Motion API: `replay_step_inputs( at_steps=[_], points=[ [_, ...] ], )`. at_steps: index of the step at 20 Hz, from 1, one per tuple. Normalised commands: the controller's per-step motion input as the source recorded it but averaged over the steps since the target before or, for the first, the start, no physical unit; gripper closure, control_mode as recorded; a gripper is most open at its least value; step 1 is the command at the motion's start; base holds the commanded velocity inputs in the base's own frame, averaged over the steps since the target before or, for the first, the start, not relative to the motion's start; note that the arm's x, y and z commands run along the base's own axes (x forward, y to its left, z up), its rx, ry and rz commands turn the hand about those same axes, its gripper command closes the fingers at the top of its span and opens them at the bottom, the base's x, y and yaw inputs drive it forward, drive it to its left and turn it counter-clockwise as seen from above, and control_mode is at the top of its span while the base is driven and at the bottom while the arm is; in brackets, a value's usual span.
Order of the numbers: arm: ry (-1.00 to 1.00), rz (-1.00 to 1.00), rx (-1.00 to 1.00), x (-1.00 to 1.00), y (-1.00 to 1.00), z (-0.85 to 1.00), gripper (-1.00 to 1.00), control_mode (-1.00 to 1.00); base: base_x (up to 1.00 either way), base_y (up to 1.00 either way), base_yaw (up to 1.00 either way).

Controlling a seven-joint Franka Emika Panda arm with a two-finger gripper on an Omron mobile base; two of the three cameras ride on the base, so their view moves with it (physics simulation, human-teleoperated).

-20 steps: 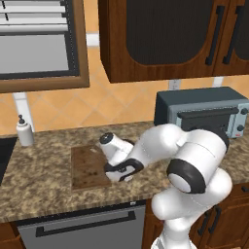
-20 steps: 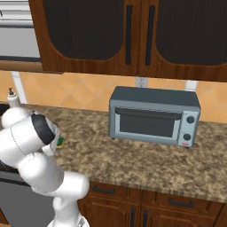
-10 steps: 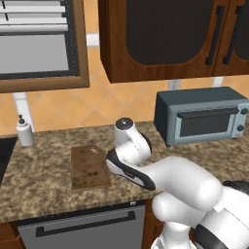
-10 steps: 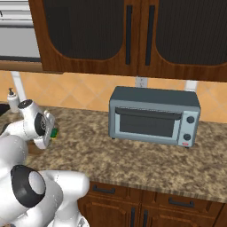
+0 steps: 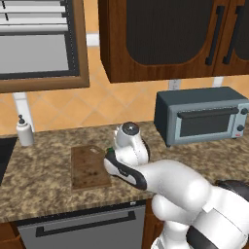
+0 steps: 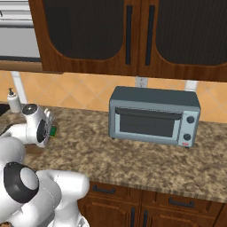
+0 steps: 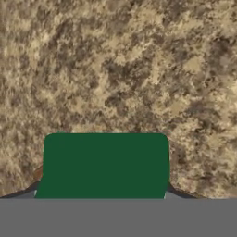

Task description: Pick up the sponge from the counter and clean the cutting board by briefly scrubbing or pressing down on the cutting board. Once finished, release the sponge.

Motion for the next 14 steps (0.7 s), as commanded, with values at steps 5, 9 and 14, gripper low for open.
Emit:
replay_step_inputs(
  at_steps=[5, 9, 14],
  points=[
    [0.05, -0.01, -0.03, 0.59, 0.55, 0.50, 1.00, -1.00, 0.00, 0.00, 0.00],
    [0.17, 0.00, -0.04, 0.34, 0.45, 0.01, 1.00, -1.00, 0.00, 0.00, 0.00],
    [0.05, 0.00, 0.00, 0.19, 0.14, -0.46, 1.00, -1.00, 0.00, 0.00, 0.00]
  ],
)
